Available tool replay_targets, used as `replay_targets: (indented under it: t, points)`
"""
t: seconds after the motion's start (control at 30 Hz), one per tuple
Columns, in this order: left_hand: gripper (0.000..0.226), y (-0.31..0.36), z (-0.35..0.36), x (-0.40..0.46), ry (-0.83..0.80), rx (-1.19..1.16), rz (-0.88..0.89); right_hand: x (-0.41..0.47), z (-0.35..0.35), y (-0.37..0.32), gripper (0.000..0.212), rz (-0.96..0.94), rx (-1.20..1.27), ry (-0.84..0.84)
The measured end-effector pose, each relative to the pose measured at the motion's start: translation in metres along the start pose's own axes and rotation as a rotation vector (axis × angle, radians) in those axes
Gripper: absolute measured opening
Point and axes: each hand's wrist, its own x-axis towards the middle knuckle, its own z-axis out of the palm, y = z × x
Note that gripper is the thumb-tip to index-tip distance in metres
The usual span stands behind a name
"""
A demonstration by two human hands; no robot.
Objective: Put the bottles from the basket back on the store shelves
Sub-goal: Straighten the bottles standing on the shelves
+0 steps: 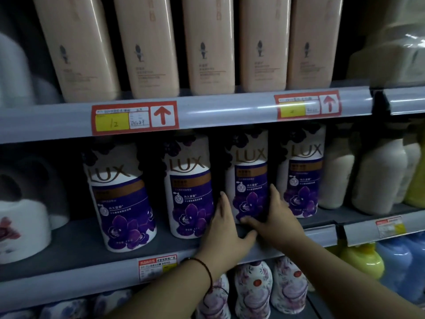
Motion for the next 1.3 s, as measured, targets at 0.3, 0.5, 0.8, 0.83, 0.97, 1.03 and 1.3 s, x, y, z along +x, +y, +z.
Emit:
replay_targets:
  t: [0.3, 0.5, 0.8, 0.83, 0.97, 1.03, 1.3]
  points:
    - [0.106, -0.002, -0.003, -0.003, -0.030, 0.181, -0.011, -0.006, -0.002, 0.008, 0.087, -0.069, -0.001, -0.010]
    - [0.104, -0.004, -0.003, -0.011, 0.019, 0.260, 0.035, -0.012, -0.004, 0.010, 0.085, -0.094, 0.047, 0.000]
    - [0.102, 0.001, -0.006, -0.011, -0.024, 0.294, 0.030, -0.011, -0.003, 0.009, 0.081, -0.066, 0.045, -0.033]
    - [0.102, 0.001, -0.006, -0.011, -0.030, 0.294, 0.029, -0.010, -0.003, 0.008, 0.080, -0.065, 0.045, -0.039]
    - [0.102, 0.004, -0.008, -0.011, -0.058, 0.313, 0.007, -0.009, -0.003, 0.006, 0.080, -0.059, 0.046, -0.050]
    - [0.102, 0.005, -0.008, -0.012, -0.065, 0.310, 0.002, -0.010, -0.003, 0.006, 0.081, -0.056, 0.040, -0.057]
    - [0.103, 0.003, -0.008, -0.012, -0.061, 0.254, -0.024, -0.010, -0.002, 0.006, 0.081, -0.044, 0.049, -0.065]
